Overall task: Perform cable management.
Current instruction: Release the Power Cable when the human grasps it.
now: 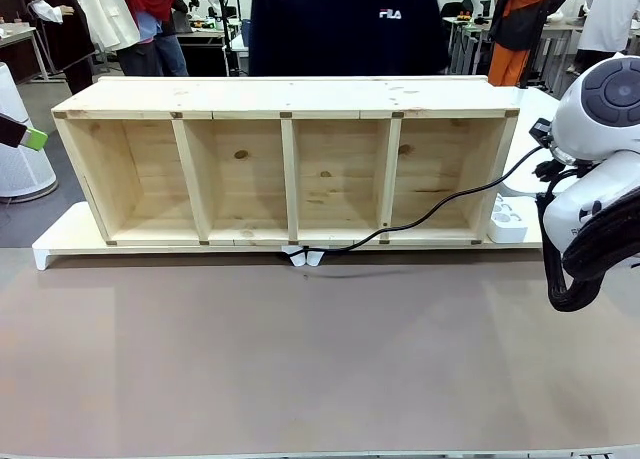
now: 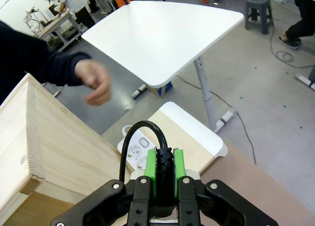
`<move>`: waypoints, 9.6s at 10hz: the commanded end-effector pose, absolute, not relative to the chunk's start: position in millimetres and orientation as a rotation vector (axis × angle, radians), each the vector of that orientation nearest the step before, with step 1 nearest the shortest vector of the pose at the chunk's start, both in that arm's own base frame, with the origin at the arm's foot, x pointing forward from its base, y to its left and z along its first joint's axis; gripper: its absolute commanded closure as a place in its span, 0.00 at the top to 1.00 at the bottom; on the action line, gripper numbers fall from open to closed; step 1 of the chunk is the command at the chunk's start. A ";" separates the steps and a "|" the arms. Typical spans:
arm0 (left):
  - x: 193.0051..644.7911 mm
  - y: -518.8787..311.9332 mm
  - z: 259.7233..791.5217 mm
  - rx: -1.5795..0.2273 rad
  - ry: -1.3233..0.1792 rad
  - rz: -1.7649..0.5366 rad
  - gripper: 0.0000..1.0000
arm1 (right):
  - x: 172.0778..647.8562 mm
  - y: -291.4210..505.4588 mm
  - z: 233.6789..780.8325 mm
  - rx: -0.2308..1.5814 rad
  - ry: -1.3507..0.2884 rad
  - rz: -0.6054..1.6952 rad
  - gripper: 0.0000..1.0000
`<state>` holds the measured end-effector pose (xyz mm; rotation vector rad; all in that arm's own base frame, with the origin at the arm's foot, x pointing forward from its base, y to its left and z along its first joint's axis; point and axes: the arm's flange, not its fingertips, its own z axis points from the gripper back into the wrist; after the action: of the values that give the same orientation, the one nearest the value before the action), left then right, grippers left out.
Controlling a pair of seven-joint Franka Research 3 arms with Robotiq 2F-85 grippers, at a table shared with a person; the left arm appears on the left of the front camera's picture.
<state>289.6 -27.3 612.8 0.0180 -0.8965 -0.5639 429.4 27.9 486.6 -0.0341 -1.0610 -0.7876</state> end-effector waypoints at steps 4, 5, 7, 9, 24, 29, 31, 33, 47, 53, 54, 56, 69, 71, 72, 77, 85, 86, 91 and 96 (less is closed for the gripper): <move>292.1 -27.2 613.0 0.018 -0.909 -0.560 1.00 | 428.4 25.8 489.6 -0.046 -1.066 -0.782 0.17; 292.1 -27.2 613.0 0.018 -0.909 -0.560 1.00 | 428.4 25.8 489.6 -0.046 -1.066 -0.782 0.17; 292.1 -27.2 613.0 0.018 -0.909 -0.560 1.00 | 428.4 25.8 489.6 -0.046 -1.066 -0.782 0.17; 292.1 -27.2 613.0 0.018 -0.909 -0.560 1.00 | 428.4 25.8 489.6 -0.046 -1.066 -0.782 0.17; 292.1 -27.2 613.0 0.018 -0.909 -0.560 1.00 | 422.2 17.9 500.9 -0.038 -1.051 -0.800 1.00; 292.1 -27.2 613.0 0.018 -0.909 -0.560 1.00 | 421.3 14.8 502.6 0.003 -1.116 -0.838 1.00; 292.1 -27.2 613.0 0.018 -0.909 -0.560 1.00 | 426.0 18.0 497.0 -0.030 -1.068 -0.816 1.00; 292.1 -27.2 613.0 0.018 -0.909 -0.560 1.00 | 426.0 18.0 497.0 -0.030 -1.068 -0.816 1.00; 292.1 -27.2 613.0 0.018 -0.909 -0.560 1.00 | 426.0 18.0 497.0 -0.030 -1.068 -0.816 1.00; 292.1 -27.2 613.0 0.018 -0.909 -0.560 1.00 | 426.0 18.0 497.0 -0.030 -1.068 -0.816 1.00; 292.1 -27.2 613.0 0.018 -0.909 -0.560 1.00 | 426.0 18.0 497.0 -0.030 -1.068 -0.816 1.00; 292.1 -27.2 613.0 0.018 -0.909 -0.560 1.00 | 426.0 18.0 497.0 -0.030 -1.068 -0.816 1.00; 292.1 -27.2 613.0 0.018 -0.909 -0.560 1.00 | 426.0 18.0 497.0 -0.030 -1.068 -0.816 1.00; 292.1 -27.2 613.0 0.018 -0.909 -0.560 1.00 | 426.0 18.0 497.0 -0.030 -1.068 -0.816 1.00; 292.1 -27.2 613.0 0.018 -0.909 -0.560 1.00 | 426.0 18.0 497.0 -0.030 -1.068 -0.816 1.00; 292.1 -27.2 613.0 0.018 -0.909 -0.560 1.00 | 426.0 18.0 497.0 -0.030 -1.068 -0.816 1.00; 292.1 -27.2 613.0 0.018 -0.909 -0.560 1.00 | 426.0 18.0 497.0 -0.030 -1.068 -0.816 1.00; 292.1 -27.2 613.0 0.018 -0.909 -0.560 1.00 | 426.0 18.0 497.0 -0.030 -1.068 -0.816 1.00; 292.1 -27.2 613.0 0.018 -0.909 -0.560 1.00 | 426.0 18.0 497.0 -0.030 -1.068 -0.816 1.00; 292.1 -27.2 613.0 0.018 -0.909 -0.560 1.00 | 426.0 18.0 497.0 -0.030 -1.068 -0.816 1.00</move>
<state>289.6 -27.2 612.8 0.0180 -0.8965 -0.5638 425.4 19.0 498.1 -0.0289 -1.0750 -0.8168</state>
